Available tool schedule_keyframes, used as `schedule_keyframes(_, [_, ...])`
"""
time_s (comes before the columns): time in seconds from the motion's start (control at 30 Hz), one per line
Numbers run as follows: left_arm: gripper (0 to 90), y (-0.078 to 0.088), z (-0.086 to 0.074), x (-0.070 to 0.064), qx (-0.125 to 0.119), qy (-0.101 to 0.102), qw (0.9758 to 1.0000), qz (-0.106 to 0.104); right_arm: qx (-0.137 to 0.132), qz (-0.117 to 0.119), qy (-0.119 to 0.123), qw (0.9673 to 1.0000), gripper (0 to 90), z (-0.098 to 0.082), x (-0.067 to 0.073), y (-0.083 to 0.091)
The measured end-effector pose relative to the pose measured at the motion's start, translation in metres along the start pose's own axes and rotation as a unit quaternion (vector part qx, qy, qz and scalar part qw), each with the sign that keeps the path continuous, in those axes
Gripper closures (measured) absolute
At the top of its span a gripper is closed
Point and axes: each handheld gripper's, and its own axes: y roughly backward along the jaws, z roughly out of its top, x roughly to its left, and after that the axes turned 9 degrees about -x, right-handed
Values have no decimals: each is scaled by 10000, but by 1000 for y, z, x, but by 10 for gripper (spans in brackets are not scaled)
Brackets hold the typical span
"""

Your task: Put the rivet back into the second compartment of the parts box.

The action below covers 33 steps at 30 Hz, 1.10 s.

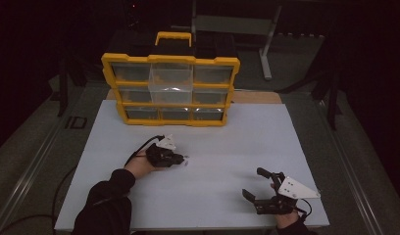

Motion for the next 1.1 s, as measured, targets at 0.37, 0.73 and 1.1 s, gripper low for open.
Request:
schedule_keyframes(0.37, [823, 20, 7, -2, -114, 80, 9998, -120, -24, -40, 15, 10000, 103, 1, -1, 0])
schedule_keyframes(0.73, [823, 63, 21, -5, -775, -17, 9956, -521, -162, -77, 21, 9998, 103, 2, -2, 0])
schedule_keyframes(1.1, [823, 111, 48, -12, -1179, -137, 9900, -759, -207, -67, -65, 9997, 103, 4, -2, 1])
